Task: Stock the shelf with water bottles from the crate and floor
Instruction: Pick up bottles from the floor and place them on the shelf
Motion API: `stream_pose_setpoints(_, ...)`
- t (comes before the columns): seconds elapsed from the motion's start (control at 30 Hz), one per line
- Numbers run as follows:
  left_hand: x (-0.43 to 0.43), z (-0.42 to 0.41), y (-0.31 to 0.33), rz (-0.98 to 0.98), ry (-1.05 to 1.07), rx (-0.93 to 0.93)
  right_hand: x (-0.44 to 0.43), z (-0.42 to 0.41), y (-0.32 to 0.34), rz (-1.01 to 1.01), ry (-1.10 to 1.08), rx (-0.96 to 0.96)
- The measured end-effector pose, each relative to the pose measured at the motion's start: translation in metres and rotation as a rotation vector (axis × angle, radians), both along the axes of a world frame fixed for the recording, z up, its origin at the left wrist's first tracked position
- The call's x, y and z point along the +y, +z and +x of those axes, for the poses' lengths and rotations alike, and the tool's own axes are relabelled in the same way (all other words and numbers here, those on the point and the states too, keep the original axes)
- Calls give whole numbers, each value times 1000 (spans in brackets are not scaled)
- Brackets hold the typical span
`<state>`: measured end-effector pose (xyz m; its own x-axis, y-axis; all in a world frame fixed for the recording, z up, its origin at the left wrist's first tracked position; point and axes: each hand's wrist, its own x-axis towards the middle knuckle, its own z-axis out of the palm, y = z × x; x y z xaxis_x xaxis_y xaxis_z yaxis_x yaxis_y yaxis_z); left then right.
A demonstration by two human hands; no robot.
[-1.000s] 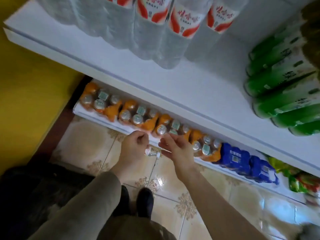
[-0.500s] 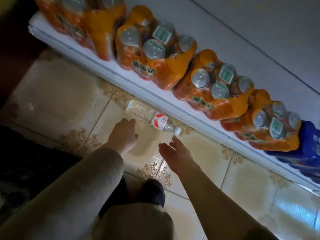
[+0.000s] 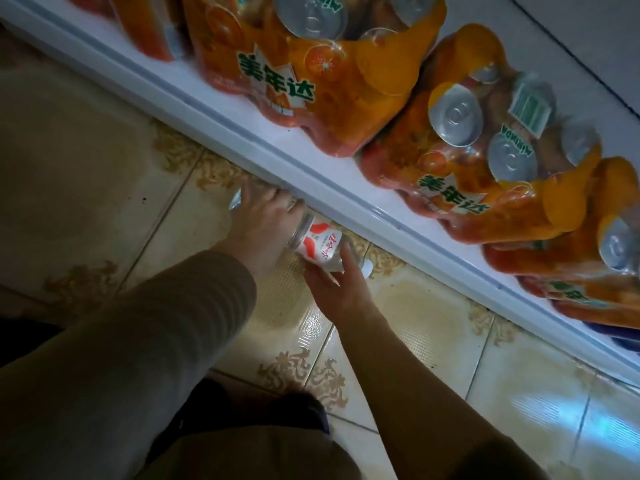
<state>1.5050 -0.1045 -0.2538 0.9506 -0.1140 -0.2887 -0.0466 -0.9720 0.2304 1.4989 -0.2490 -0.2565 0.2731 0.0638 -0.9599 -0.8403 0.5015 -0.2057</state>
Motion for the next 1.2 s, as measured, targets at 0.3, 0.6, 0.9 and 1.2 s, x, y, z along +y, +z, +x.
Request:
stream_pose_setpoints(0.3,1,-19,23,-103,264,376,4,-16,27,-50,-15,31)
stream_pose_setpoints(0.6,-4,-80,143,-369,658,388,24,-42,155,-30,340,-81)
stream_pose_setpoints(0.9,3,-115,320,-642,793,358,24,-48,329,-13,580,-305)
stream_pose_setpoints(1.2,21,-125,473,-1155,865,352,24,-30,473,193,869,-455)
